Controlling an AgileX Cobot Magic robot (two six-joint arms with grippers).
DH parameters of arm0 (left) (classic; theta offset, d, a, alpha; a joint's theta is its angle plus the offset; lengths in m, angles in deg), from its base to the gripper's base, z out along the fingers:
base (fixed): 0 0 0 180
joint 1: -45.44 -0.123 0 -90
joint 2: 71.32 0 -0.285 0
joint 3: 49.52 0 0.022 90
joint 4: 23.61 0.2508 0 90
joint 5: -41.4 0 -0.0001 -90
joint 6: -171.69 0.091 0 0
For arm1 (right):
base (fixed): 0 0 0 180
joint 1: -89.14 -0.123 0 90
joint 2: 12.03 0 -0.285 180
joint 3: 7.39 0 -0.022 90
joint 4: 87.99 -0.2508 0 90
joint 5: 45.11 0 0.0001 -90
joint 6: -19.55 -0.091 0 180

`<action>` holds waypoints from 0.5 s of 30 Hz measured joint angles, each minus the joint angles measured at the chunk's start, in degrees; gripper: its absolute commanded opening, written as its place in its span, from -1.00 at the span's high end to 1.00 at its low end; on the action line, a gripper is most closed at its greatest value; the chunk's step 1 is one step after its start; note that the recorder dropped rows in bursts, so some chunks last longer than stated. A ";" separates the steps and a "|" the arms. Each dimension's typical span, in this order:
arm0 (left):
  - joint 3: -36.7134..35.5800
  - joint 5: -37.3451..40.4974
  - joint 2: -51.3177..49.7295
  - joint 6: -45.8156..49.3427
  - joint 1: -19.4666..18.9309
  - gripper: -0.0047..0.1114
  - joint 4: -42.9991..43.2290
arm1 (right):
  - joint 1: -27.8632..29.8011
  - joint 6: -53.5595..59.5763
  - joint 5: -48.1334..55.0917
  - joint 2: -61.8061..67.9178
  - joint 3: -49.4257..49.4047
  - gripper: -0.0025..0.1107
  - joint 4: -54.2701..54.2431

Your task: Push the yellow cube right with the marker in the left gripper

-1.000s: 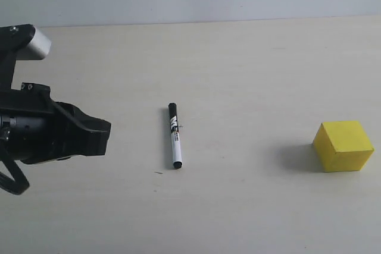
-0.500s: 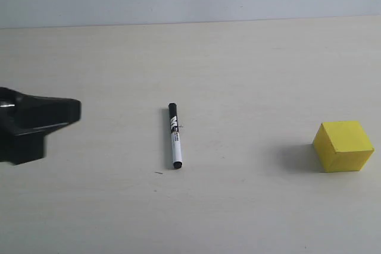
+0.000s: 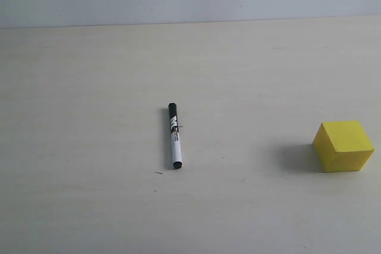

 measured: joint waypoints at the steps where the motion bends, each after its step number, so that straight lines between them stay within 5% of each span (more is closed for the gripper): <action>1: 0.00 0.00 0.29 0.63 -0.81 0.92 0.48 | 0.00 0.00 0.00 0.00 0.00 0.96 0.00; 15: 0.00 0.42 1.04 3.51 -2.93 0.92 1.20 | 0.00 0.00 0.00 0.00 0.00 0.96 0.00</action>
